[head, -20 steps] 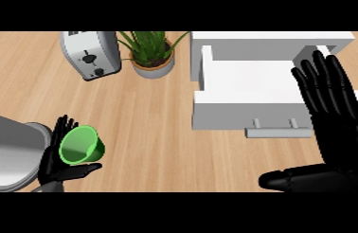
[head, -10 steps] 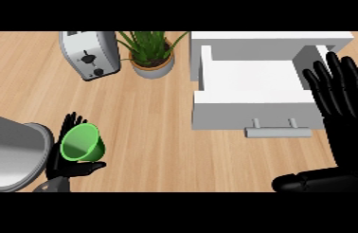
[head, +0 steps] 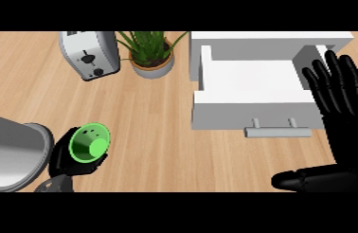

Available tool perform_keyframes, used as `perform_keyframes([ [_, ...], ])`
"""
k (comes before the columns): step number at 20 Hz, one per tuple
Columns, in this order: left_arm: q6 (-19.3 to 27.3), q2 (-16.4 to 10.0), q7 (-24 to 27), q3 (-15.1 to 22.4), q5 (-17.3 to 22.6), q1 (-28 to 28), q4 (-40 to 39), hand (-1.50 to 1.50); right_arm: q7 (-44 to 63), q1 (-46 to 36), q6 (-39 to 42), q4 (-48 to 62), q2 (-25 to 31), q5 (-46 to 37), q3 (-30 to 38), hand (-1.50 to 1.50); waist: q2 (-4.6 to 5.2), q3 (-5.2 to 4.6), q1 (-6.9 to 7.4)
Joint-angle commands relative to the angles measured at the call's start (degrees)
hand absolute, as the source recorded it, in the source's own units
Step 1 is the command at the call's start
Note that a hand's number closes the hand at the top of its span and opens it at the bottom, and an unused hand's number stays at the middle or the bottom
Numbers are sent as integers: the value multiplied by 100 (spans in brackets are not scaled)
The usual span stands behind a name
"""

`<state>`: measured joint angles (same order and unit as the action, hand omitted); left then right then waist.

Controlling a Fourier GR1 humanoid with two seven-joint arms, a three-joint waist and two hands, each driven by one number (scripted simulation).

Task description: Pick up the cup, place it into the drawer and close the drawer

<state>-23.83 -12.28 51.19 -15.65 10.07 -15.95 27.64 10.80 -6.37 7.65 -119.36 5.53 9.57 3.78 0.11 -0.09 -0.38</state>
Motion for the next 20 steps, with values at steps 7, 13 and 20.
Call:
perform_keyframes([
  [7, 695, 467, 977, -97, 6, -457, -70, 150, 28, 334, -94, -368, -194, -230, -333, -150, -2, 1, -33],
  [13, 762, 554, 829, 27, 147, -35, 980, 150, 366, -195, -22, -96, 179, 248, 266, -150, -27, 12, 70],
  [20, 796, 851, 101, 659, 49, 19, 2417, 150, 163, 78, -28, -160, 45, 112, 159, -150, -43, 16, 95],
])
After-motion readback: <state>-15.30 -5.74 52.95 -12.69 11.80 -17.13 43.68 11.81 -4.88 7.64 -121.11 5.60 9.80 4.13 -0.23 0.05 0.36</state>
